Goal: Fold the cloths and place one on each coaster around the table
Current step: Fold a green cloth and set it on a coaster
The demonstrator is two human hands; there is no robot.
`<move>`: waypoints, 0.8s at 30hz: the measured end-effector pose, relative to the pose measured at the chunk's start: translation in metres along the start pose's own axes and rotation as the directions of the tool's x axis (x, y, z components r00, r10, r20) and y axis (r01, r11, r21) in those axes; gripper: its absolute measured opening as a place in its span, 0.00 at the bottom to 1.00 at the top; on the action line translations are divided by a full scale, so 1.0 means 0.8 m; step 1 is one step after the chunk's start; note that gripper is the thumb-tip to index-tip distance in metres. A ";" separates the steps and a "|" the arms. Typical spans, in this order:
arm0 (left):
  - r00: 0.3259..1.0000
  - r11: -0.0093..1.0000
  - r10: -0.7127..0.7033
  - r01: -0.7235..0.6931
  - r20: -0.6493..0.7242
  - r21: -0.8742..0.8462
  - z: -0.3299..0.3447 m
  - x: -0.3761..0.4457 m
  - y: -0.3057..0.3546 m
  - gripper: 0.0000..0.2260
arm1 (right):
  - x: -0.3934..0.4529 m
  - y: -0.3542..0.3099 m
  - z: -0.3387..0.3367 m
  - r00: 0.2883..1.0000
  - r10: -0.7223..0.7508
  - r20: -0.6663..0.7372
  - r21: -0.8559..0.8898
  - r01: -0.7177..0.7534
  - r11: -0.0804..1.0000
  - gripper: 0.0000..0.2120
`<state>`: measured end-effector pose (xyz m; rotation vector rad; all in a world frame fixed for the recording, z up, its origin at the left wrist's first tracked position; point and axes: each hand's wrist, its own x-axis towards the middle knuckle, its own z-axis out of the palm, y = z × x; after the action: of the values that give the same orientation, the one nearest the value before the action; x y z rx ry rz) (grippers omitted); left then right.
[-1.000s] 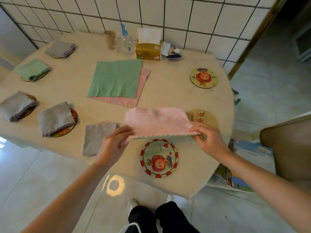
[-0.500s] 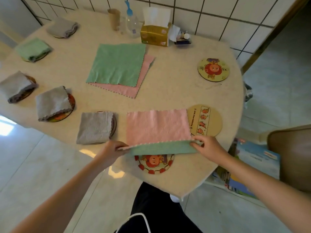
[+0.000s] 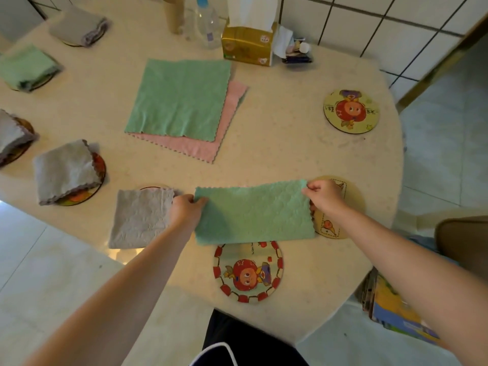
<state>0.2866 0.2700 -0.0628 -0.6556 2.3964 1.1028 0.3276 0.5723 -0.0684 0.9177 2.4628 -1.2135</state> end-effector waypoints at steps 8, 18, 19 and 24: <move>0.998 0.988 0.063 -0.064 0.011 0.140 -0.001 0.015 0.005 0.12 | 0.013 0.001 0.001 0.998 0.068 0.000 -0.063 -0.067 0.996 0.09; 0.987 0.949 0.153 -0.130 -0.058 0.288 0.004 -0.003 -0.001 0.13 | -0.004 0.004 0.001 0.993 -0.115 -0.026 -0.204 0.108 0.973 0.07; 0.969 0.913 0.231 -0.187 -0.084 0.362 0.004 -0.009 0.001 0.17 | -0.009 0.001 0.000 0.986 -0.161 -0.043 -0.265 0.144 0.953 0.08; 0.658 0.461 0.730 -0.673 0.184 0.579 0.032 -0.066 -0.007 0.26 | -0.058 0.014 0.012 0.800 -0.582 0.146 -0.517 0.563 0.645 0.17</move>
<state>0.3362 0.2998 -0.0525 0.6135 2.9435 0.4269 0.3704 0.5501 -0.0595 -0.0264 2.9866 -0.5321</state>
